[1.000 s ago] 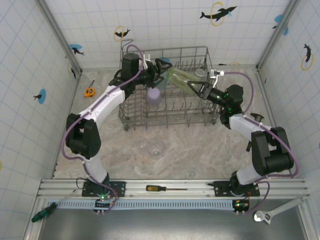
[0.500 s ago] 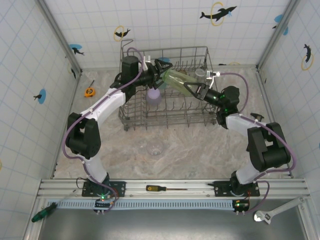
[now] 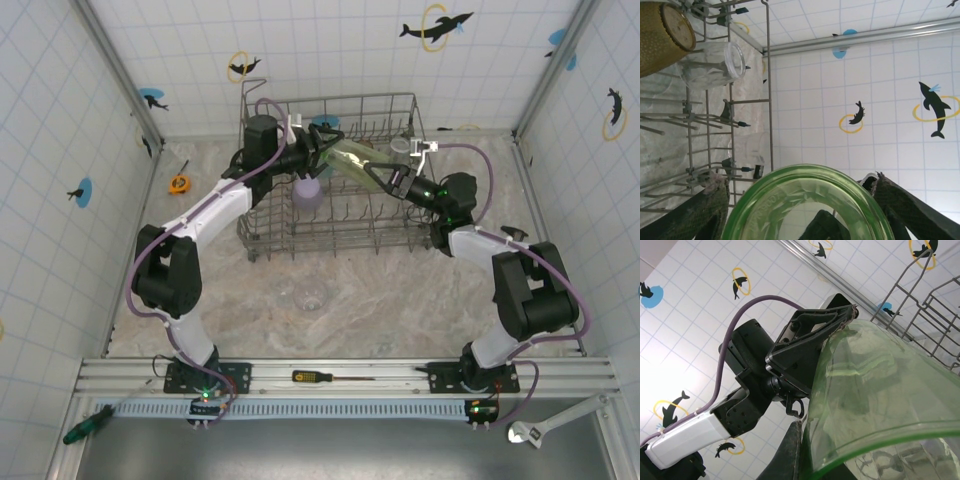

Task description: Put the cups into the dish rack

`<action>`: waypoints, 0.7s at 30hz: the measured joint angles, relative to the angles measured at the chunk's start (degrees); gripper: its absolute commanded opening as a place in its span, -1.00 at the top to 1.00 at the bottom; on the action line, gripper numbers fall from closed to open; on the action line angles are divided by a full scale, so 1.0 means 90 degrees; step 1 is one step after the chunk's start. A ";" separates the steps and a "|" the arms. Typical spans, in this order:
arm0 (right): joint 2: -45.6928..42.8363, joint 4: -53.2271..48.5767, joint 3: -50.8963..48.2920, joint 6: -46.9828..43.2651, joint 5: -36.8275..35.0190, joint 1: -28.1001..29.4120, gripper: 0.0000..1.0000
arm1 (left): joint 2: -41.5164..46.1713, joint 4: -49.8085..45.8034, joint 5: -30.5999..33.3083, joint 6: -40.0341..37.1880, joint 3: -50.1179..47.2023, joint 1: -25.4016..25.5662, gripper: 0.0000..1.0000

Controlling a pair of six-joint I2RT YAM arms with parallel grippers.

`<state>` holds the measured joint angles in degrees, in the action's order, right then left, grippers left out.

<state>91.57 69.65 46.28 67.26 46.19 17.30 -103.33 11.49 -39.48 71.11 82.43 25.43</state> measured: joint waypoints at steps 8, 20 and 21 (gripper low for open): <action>0.0097 0.0005 0.0002 0.0024 -0.0022 0.0041 1.00 | 0.0005 0.0124 0.0005 0.0039 -0.0146 0.0063 -0.33; 0.0202 0.0095 0.0117 0.0061 -0.0100 0.0095 0.26 | 0.0005 0.0279 0.0012 0.0107 -0.0216 0.0087 1.00; 0.0199 0.0066 0.0124 0.0053 -0.0104 0.0095 0.11 | 0.0005 0.0277 -0.0002 0.0102 -0.0226 0.0095 1.00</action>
<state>93.36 70.24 47.40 67.75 45.25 18.15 -103.28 13.98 -39.51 72.03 80.40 26.28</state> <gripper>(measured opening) 0.345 0.671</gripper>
